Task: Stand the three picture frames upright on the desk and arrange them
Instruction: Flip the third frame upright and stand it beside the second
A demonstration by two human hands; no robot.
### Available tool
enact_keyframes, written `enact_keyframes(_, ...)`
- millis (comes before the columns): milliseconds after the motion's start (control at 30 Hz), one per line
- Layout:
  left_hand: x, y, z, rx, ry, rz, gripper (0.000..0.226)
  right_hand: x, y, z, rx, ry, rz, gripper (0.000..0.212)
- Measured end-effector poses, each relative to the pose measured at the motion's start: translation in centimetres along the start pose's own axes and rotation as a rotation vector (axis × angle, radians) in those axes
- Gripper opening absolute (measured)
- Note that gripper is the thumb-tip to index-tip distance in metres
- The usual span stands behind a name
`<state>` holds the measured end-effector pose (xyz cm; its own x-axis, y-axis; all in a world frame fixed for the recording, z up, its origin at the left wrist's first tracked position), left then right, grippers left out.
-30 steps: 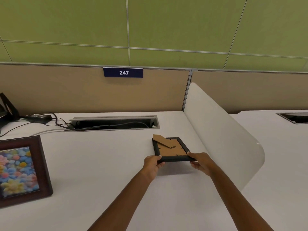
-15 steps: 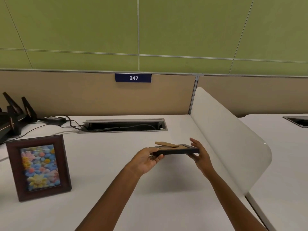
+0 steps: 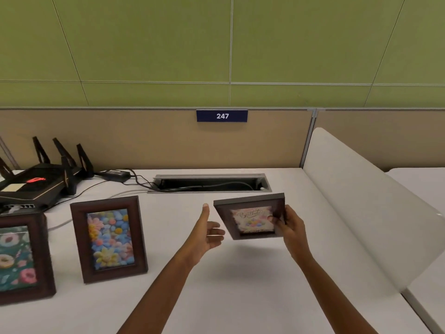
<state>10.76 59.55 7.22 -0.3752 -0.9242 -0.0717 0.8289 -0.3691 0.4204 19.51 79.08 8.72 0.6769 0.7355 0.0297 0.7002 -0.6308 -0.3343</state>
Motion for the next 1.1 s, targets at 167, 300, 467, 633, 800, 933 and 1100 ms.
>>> enact_keyframes(167, 2.9, -1.2, -2.0, -0.016, -0.182, 0.046, 0.076, -3.6, 1.2, 0.8, -0.133, -0.111, -0.013, 0.020)
enact_keyframes(300, 4.9, -2.3, -2.3, -0.032, -0.139, 0.059, 0.074, -6.2, 2.0, 1.5, -0.222, -0.168, -0.016, 0.023)
enact_keyframes(467, 6.5, -3.1, -1.7, -0.095, -0.007, 0.040, 0.063, -8.7, 2.7, 2.5, -0.285, -0.185, -0.023, 0.023)
enact_keyframes(633, 7.5, -4.6, -1.8, -0.104, 0.106, 0.014, 0.066, -11.2, 2.8, 3.1, -0.319, -0.196, -0.055, 0.025)
enact_keyframes(800, 7.8, -5.9, -2.6, -0.058, 0.181, 0.014, 0.060, -12.2, 2.4, 3.8, -0.344, -0.147, -0.063, 0.023)
enact_keyframes(933, 7.8, -6.7, -3.3, -0.037, 0.212, 0.006, 0.061, -12.7, 2.1, 4.1, -0.359, -0.100, -0.089, 0.023)
enact_keyframes(1100, 7.8, -7.4, -3.8, -0.029, 0.222, -0.007, 0.058, -12.7, 1.7, 4.7, -0.385, -0.044, -0.105, 0.022)
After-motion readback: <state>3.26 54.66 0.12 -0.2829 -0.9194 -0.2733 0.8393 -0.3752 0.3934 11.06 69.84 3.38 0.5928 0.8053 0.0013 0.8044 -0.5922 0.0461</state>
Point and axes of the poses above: each hand's wrist, its own y-axis away from the middle knuckle, its own x-axis out of the back of the hand, z = x × y, the point moved 6 cm from there along -y, towards the middle knuckle, and after that the axes turned 7 degrees about z, right-handed, at the moved point
